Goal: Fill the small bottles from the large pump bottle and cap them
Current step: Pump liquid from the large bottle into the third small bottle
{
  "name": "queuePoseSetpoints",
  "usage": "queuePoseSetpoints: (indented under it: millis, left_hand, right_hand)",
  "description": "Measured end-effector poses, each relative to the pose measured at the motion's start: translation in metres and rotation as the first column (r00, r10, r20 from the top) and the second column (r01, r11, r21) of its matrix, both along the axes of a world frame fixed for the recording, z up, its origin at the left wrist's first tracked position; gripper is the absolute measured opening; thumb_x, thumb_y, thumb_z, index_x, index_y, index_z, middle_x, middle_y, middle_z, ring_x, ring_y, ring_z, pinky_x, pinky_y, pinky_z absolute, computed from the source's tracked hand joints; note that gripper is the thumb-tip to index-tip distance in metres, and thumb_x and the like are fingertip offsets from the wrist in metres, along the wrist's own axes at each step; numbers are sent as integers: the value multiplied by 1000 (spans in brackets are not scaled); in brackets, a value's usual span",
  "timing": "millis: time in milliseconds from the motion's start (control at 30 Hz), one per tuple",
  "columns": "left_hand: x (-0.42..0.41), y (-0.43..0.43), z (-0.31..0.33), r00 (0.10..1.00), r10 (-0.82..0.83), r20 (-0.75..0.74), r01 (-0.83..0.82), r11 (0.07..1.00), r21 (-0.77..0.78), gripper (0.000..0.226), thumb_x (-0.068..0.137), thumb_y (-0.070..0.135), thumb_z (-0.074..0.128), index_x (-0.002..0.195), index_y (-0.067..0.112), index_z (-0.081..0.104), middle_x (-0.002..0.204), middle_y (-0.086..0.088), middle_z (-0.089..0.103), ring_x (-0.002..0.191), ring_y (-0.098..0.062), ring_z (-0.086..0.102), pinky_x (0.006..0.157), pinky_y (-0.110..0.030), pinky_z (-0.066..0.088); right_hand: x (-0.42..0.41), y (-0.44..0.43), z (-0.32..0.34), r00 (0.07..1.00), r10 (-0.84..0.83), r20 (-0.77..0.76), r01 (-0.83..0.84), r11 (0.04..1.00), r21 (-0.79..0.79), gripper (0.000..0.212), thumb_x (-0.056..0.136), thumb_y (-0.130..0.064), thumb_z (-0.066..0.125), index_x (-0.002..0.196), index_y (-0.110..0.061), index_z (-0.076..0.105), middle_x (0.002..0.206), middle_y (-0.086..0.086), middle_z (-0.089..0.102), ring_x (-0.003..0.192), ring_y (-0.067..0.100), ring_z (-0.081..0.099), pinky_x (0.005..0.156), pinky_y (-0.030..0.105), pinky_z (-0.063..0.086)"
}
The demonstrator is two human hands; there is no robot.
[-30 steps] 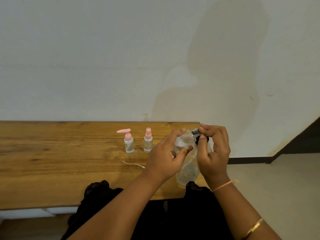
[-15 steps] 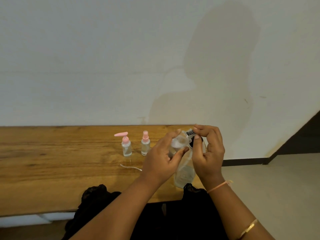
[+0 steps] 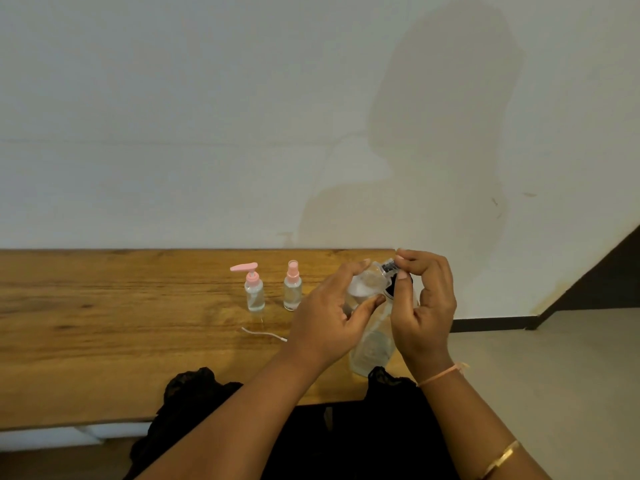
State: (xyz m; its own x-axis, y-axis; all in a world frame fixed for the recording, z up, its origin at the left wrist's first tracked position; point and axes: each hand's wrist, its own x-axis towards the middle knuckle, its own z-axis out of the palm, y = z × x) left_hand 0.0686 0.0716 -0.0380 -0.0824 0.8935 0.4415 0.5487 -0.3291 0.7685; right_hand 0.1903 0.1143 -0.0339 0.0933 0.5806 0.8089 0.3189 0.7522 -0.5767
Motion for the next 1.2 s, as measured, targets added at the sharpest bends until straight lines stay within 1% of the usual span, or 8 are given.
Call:
queuePoseSetpoints:
  millis: [133,300,433,600,767,967,1100,1200]
  left_hand:
    - [0,1,0,1000,-6,30,6,1000,-2,43,81,57,52,121,42,42,105,15,64,77,-10,65,66,-39,55]
    - [-2,2,1,1000,-25,5,25,999,-24,44,79,60,49,119,44,40,97,11,65,70,-12,64,63,-41,55]
    - [-3,3,1,999,-42,7,42,998,-54,44,79,61,49,117,42,42,91,7,66,72,-15,65,62,-42,54]
    - [-1,3,0,999,-38,12,39,999,-18,41,82,56,53,119,41,43,97,9,65,76,-14,66,65,-42,55]
    - [-2,2,1,1000,-17,11,17,1000,15,40,85,49,57,121,41,42,102,14,64,69,-12,64,62,-40,54]
    - [-1,2,1,999,-23,-25,22,1000,-11,44,81,58,49,121,44,39,100,13,64,73,-11,64,64,-35,54]
    - [-2,2,2,999,-32,-38,31,999,-39,44,79,61,47,119,45,39,95,15,64,70,-11,63,61,-34,54]
    - [-1,2,0,999,-26,-27,25,1000,-14,43,80,60,49,120,44,40,94,14,65,69,-10,63,61,-35,54]
  right_hand:
    - [-2,-1,4,1000,-7,-1,7,1000,-2,18,86,-4,44,88,-3,61,94,4,55,97,-3,52,84,13,44]
    - [-1,4,0,1000,-23,-5,23,1000,-6,19,83,-5,43,84,-1,61,91,7,55,95,-5,52,82,13,44]
    - [1,5,-3,1000,-12,15,12,1000,7,20,83,-5,43,84,3,61,91,8,54,97,-6,51,83,11,43]
    - [-2,-1,-2,1000,-7,20,6,1000,23,17,86,-4,43,94,-8,58,96,5,54,101,-4,51,85,11,43]
    - [-4,1,1,1000,-25,11,25,999,32,18,85,-4,43,89,-3,60,95,3,54,99,-2,52,85,13,43]
    - [-1,5,-3,1000,-23,-15,23,1000,14,17,83,-4,42,89,-11,56,92,5,54,96,-3,53,83,14,45]
    - [-1,6,-4,1000,-12,-26,11,1000,-20,17,82,-4,41,87,-13,55,91,5,53,95,-4,53,82,13,46]
    - [-3,2,-2,1000,-5,-24,5,1000,-17,18,82,-4,41,89,-12,55,92,6,53,97,-4,53,84,12,45]
